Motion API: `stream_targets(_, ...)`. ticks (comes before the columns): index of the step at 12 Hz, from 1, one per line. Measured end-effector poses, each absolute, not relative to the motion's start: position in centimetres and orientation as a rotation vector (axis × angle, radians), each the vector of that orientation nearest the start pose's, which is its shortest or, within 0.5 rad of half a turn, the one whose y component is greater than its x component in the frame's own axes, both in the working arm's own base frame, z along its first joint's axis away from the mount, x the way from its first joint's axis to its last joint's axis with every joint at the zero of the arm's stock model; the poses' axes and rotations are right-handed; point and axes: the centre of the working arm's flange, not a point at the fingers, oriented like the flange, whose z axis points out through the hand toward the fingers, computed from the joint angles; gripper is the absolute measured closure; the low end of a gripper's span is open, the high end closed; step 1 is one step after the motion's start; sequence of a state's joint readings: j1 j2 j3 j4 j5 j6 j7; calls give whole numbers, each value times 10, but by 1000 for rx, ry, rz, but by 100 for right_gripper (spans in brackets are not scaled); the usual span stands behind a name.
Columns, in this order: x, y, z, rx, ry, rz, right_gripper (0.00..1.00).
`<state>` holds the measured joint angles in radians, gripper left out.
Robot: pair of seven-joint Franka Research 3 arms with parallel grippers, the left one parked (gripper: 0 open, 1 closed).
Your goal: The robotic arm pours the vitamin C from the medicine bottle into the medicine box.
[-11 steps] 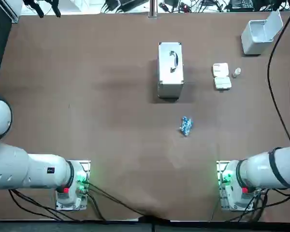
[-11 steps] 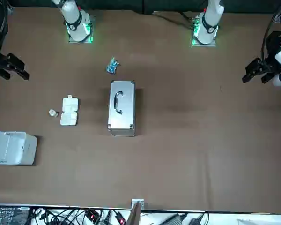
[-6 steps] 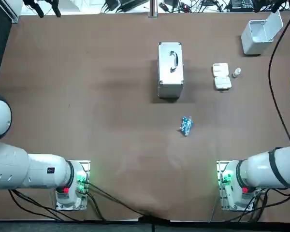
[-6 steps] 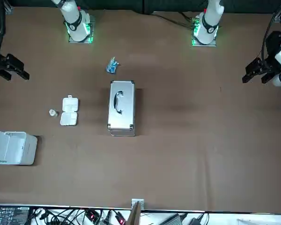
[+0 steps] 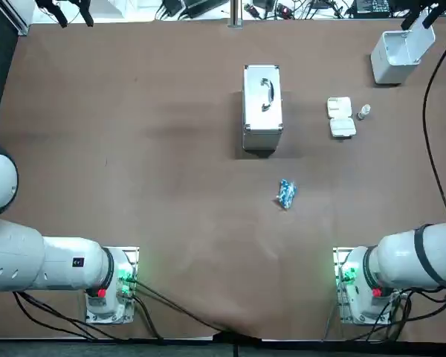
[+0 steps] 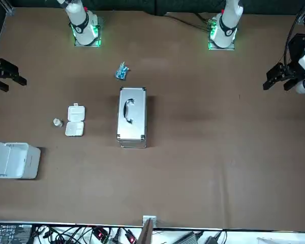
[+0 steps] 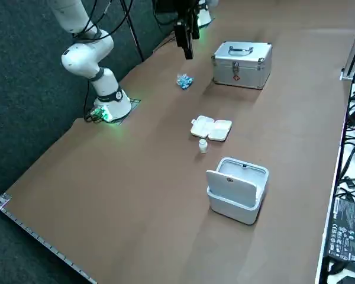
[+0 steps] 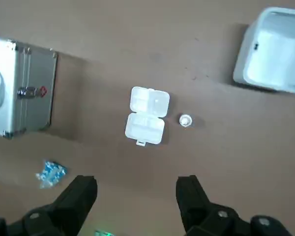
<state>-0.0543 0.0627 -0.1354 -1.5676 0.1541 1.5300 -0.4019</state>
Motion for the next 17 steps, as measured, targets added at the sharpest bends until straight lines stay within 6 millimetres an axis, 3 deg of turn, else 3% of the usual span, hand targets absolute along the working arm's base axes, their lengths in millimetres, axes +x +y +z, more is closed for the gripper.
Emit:
stream_targets(3,567,-115,565,-2843,-475,56,0)
stream_targets(8,576,-178,513,-2654,-710,-86,0)
stream_targets(14,579,-192,451,-2453,-1028,-384,0)
stream_targets(16,573,-196,432,-2351,-1116,-489,0)
stream_targets(17,566,-207,414,-2275,-1178,-565,0)
